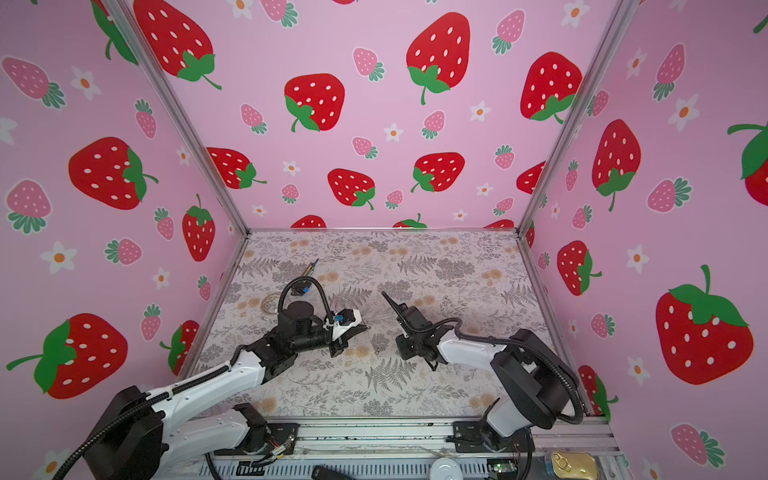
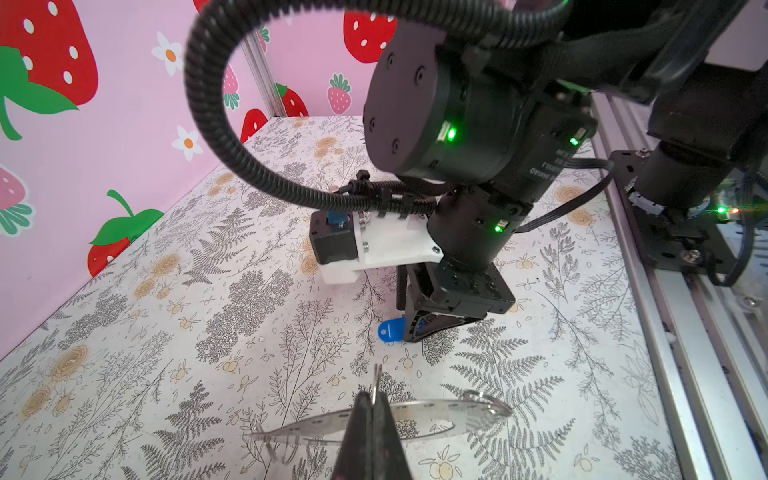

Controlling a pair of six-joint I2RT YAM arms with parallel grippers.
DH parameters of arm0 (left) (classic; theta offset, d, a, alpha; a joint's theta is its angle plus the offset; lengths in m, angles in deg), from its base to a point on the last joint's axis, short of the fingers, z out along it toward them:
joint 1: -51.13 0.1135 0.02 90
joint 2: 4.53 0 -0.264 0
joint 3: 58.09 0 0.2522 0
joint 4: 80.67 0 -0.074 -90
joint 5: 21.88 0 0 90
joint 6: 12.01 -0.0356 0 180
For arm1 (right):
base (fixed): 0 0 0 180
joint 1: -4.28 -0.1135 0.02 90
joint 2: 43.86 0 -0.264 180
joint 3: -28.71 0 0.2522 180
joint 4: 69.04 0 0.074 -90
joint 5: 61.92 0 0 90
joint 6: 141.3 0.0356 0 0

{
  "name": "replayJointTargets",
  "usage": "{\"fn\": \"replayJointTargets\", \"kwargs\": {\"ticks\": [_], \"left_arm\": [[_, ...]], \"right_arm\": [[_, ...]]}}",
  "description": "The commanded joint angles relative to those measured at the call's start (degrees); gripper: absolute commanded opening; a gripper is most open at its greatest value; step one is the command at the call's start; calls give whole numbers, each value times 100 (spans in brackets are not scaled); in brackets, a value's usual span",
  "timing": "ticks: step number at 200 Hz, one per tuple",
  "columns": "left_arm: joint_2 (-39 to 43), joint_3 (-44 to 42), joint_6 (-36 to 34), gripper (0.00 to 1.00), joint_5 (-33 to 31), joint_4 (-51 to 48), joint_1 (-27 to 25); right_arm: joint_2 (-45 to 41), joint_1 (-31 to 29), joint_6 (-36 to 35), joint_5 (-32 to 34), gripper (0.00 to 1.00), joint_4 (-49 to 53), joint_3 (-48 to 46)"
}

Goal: Put the keys on the keyring
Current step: 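Lower the right gripper and close on the key's metal ring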

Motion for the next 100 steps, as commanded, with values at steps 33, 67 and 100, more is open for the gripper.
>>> {"fn": "replayJointTargets", "kwargs": {"ticks": [33,67,100], "left_arm": [[68,235,-137,0,7,100,-47],[66,239,-146,0,5,98,-60],[66,239,-155,0,-11,91,-69]], "right_arm": [[62,-236,-365,-73,30,16,103],[-52,-299,-705,-188,24,116,-6],[-452,-307,-825,-101,29,215,-167]]}}
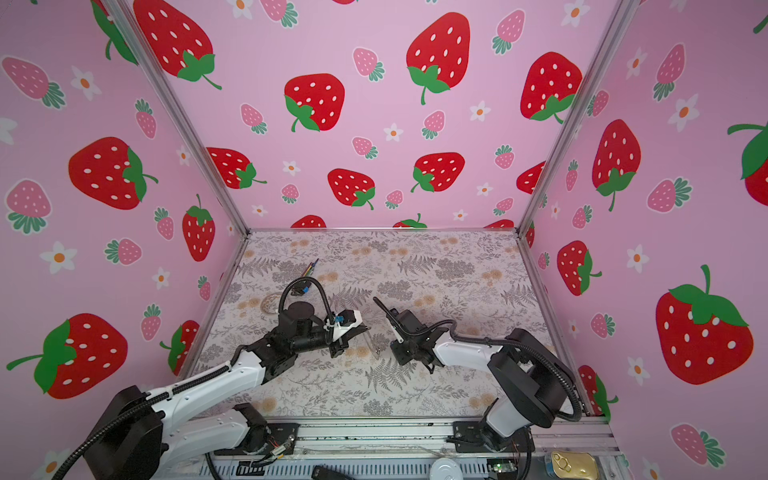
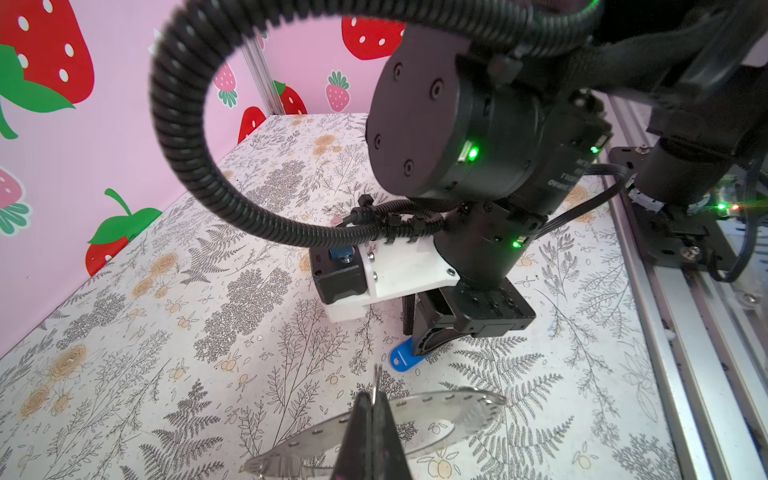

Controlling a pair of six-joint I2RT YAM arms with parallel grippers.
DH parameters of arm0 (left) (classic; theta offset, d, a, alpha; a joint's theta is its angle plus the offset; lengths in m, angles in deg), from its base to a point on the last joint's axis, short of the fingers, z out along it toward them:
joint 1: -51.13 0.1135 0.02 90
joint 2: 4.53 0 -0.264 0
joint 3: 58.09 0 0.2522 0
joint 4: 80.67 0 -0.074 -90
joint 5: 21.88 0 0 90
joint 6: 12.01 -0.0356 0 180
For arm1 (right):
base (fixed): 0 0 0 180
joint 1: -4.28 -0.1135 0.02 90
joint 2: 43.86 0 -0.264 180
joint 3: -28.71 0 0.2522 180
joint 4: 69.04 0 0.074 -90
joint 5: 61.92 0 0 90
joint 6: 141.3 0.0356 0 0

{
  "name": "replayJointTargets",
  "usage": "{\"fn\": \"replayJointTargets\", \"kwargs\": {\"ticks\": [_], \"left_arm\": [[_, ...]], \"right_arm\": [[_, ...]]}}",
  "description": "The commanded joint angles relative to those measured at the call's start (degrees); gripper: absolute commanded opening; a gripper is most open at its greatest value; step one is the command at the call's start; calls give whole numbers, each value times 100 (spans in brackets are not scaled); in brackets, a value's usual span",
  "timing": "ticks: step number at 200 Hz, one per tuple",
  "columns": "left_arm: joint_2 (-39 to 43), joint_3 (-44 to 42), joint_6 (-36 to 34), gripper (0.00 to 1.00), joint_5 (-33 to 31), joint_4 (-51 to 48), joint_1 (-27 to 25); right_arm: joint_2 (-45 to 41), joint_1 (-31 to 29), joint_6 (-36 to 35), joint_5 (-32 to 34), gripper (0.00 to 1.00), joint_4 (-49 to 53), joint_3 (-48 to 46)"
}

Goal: Put the keys on the keyring
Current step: 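Lower the right gripper and close on the key's metal ring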

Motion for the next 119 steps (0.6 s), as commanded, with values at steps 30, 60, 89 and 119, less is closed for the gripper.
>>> {"fn": "replayJointTargets", "kwargs": {"ticks": [30,60,89,119], "left_arm": [[56,239,-131,0,27,130,-40],[52,231,-146,0,5,124,-59],[37,239,-159,0,-9,109,-80],[43,230,-188,0,-26,89,-91]], "right_arm": [[-817,-44,93,516,33,122,-292],[-780,-46,267,618,30,125,-349],[-641,-149,387,447,29,47,-335],[-419,-343,418,427,29,37,-206]]}}
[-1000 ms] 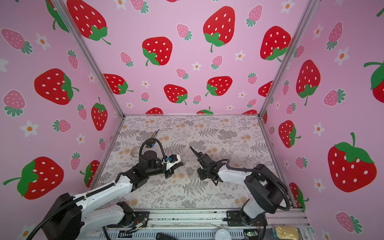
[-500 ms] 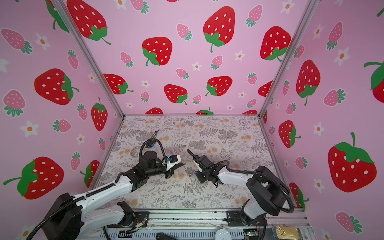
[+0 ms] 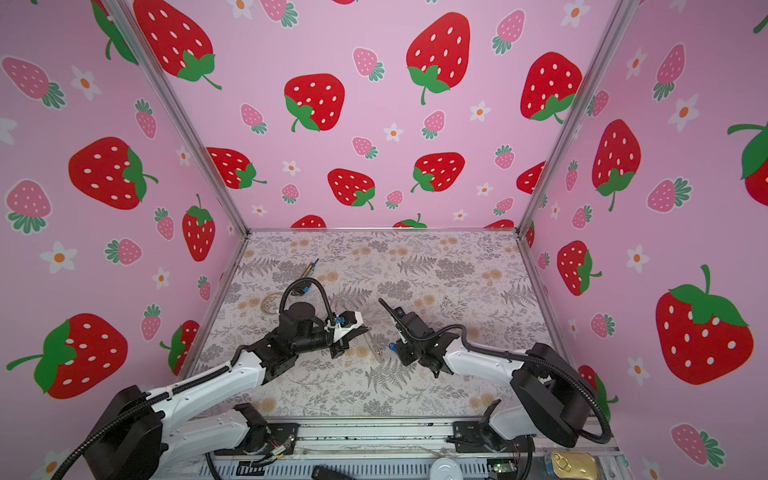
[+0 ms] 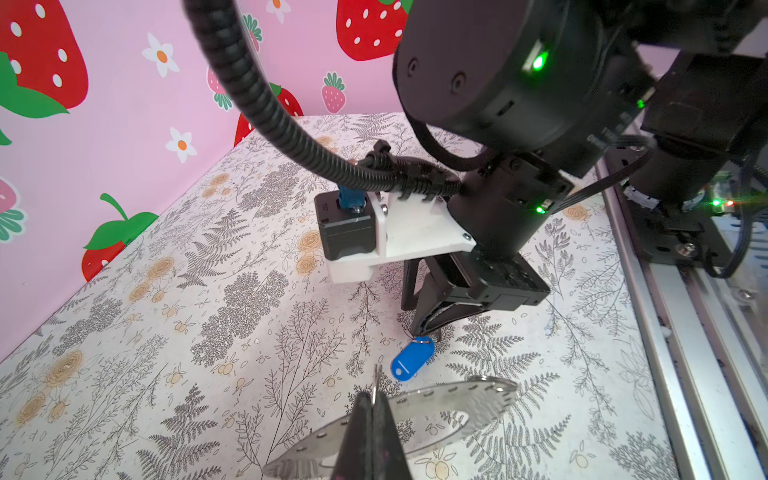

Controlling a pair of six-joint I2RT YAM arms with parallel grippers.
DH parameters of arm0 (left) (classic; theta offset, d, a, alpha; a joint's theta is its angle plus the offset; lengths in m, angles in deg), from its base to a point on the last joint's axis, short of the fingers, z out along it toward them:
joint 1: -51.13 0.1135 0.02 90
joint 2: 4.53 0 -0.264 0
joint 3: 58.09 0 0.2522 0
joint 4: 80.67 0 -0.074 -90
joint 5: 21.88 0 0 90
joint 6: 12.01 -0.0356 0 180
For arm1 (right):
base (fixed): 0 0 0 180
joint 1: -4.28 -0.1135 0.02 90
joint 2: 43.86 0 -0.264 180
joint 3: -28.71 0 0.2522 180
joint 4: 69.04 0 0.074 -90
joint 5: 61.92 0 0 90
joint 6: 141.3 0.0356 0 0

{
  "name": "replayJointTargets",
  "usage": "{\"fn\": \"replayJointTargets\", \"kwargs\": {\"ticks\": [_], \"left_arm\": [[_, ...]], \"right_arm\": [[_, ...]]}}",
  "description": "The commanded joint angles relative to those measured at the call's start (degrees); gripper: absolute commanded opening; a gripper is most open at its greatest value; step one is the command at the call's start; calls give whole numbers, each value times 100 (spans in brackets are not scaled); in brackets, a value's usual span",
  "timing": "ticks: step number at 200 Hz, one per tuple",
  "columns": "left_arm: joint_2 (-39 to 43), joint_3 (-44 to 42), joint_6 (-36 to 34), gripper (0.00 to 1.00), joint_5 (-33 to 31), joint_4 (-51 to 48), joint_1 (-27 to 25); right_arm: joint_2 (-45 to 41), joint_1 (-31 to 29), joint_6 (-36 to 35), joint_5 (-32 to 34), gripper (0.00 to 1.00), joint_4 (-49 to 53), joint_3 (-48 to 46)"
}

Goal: Put the keys on the keyring
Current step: 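Lower the right gripper and close on the key's metal ring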

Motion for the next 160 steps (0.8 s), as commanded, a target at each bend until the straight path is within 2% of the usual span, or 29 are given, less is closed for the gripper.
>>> {"fn": "replayJointTargets", "kwargs": {"ticks": [1,24,63,160], "left_arm": [[37,230,-142,0,-20,88,-31],[38,239,-149,0,-20,77,-40],[31,240,-175,0,-37,66,-49],[30,239,-189,0,-46,58,-74]], "right_arm": [[220,-171,135,-1,30,26,58],[429,-273,133,67,30,85,156],[653,-410,209,542,27,358,308],[411,-427,205,665,14,457,218]]}}
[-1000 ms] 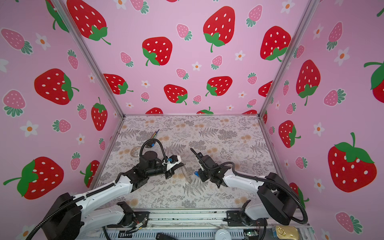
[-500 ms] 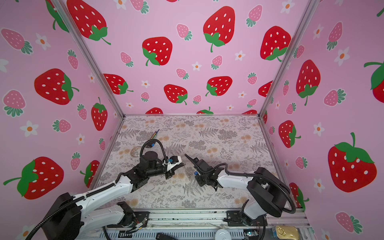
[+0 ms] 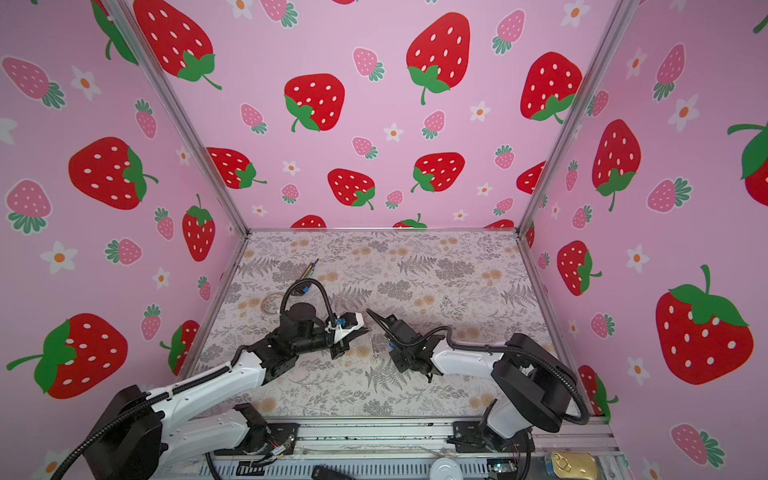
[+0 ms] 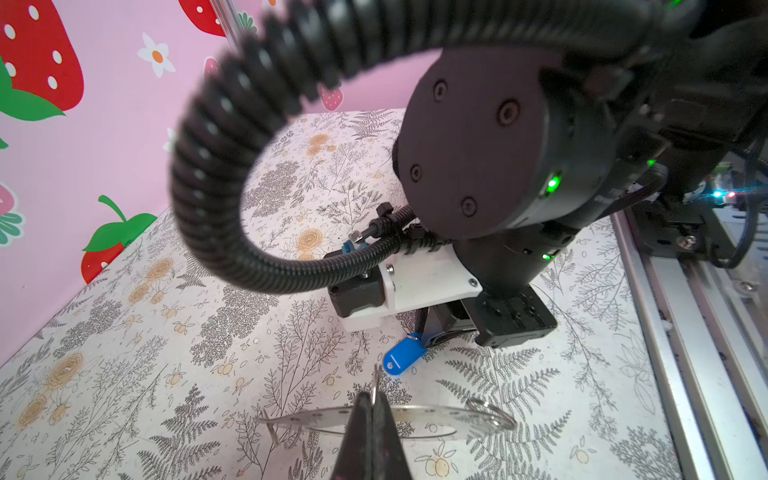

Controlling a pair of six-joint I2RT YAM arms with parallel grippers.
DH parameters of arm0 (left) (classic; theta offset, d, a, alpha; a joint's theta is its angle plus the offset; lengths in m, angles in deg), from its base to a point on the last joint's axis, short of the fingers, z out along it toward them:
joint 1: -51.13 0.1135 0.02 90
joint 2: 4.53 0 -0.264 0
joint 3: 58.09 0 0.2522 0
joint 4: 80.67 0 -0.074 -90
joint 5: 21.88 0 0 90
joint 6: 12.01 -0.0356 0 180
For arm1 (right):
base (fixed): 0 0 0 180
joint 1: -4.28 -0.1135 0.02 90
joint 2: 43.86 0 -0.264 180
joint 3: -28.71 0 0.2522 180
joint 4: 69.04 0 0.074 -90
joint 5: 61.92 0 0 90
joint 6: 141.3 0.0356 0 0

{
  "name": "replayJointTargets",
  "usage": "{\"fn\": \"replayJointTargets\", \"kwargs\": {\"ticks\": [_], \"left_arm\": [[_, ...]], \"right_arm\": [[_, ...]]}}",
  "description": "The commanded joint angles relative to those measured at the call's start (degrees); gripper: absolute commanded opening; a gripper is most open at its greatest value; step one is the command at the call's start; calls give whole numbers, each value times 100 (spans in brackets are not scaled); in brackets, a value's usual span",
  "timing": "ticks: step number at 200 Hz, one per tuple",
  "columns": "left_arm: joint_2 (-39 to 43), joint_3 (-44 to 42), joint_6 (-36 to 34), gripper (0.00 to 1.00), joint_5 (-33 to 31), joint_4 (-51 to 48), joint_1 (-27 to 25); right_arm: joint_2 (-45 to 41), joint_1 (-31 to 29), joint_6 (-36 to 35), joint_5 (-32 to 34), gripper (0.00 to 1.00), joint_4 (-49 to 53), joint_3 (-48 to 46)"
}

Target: Put the keys on the keyring

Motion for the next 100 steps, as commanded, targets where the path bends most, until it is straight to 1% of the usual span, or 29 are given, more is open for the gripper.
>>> {"fn": "replayJointTargets", "kwargs": {"ticks": [1,34,57,100], "left_arm": [[32,239,-110,0,-4,97,-36],[32,236,-128,0,-21,85,-54],[49,239,-148,0,-48,75,-63],[55,238,-157,0,-58,49,-80]], "right_arm": [[-135,-43,36,137,14,213,20],[-252,-43,-39,165,8,266,10],[-385,-44,-128,165,0,296,-33],[-703,-41,-321,117,0,358,-103]]}}
